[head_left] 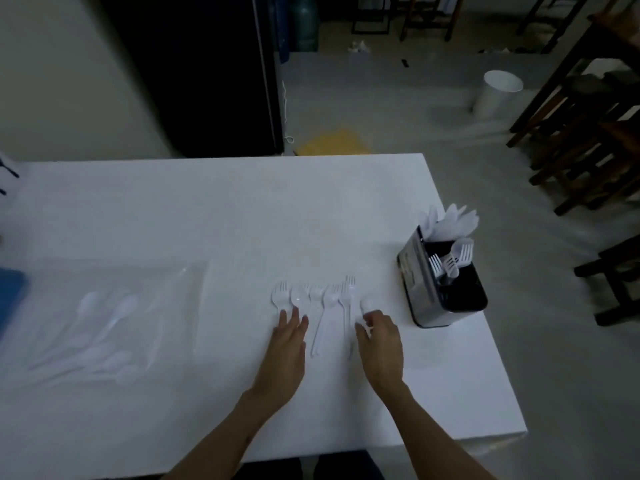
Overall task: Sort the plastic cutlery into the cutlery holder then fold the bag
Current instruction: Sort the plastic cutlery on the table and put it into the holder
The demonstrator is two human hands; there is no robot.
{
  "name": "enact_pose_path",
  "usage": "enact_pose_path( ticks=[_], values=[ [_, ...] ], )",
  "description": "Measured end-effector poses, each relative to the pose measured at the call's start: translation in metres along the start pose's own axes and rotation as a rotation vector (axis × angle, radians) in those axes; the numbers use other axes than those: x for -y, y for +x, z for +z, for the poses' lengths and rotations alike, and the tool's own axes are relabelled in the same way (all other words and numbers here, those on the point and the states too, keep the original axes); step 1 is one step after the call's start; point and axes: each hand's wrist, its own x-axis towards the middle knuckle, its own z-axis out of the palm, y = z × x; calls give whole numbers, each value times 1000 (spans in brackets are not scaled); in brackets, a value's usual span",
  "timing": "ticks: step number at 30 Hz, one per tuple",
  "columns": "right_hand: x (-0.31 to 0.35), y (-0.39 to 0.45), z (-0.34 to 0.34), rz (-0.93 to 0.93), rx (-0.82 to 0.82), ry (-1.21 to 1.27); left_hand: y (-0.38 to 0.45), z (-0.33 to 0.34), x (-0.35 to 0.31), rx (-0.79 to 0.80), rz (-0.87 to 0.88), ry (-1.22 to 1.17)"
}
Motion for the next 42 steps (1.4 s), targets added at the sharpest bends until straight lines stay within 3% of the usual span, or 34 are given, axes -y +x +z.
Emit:
enact_pose_path(
  ticks=[8,12,15,17,21,24,26,29,35,42],
  values=[
    [7,1,16,439,12,64,-21,10,19,148,56,90],
    [8,6,15,520,22,105,-21,10,22,159,70,72],
    [16,-1,10,432,-9,94,-20,8,22,125,97,5],
    [22,-9,8,236,-45,59,-18,4,15,36,86,-84],
    [36,-26,17,-183,146,35,0,-23,-13,-44,-314,-501],
    [47,-32,27,-350,273,20,21,-39,-13,2,-597,-919],
    [55,-32,32,-353,308,69,26,-44,-5,6,-662,-1014],
    [63,-28,38,-223,278,126,23,-51,5,-114,-729,-1170],
    [69,-22,59,39,199,-89,19,-55,22,-353,-926,-1387],
    [66,-20,58,95,241,-9,20,-56,23,-214,-929,-1465]
  ],
)
